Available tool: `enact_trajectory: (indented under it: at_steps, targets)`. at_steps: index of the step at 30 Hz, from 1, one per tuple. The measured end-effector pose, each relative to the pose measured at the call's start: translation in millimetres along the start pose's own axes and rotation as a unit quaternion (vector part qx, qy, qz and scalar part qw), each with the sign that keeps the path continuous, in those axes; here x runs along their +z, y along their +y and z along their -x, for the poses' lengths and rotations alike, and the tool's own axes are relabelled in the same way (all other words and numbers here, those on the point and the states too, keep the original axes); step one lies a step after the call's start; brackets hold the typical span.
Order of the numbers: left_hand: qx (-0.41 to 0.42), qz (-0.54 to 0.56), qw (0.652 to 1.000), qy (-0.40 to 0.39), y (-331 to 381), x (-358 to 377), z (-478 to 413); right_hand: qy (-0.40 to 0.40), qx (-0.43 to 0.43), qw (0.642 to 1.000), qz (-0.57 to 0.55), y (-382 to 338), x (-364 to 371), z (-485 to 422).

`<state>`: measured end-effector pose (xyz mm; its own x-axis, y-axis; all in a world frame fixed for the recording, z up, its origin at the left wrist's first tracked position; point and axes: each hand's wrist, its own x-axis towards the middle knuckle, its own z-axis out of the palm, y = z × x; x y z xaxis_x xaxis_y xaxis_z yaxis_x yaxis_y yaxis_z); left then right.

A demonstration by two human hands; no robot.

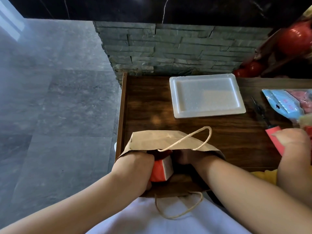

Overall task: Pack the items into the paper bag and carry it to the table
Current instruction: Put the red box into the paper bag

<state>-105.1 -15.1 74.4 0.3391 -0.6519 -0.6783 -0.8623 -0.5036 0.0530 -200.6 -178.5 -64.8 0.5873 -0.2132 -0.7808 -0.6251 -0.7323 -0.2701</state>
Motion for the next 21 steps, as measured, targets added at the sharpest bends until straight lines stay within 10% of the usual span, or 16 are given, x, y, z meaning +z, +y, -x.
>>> enact_trajectory:
  at_steps: [10, 15, 21]
  targets:
    - [0.047, -0.008, 0.998, 0.045, -4.9, -26.6, 5.5, 0.067, -0.085, 0.984, -0.141, -24.6, -10.1, 4.3]
    - [0.03, 0.007, 0.999, 0.029, -11.4, -24.4, 4.0, 0.069, 0.071, 0.972, -0.211, -36.5, -5.9, 0.0]
    - [0.027, 0.051, 0.998, 0.039, -20.4, -18.7, 1.3, 0.024, 0.069, 0.984, -0.161, -30.8, -12.4, 14.0]
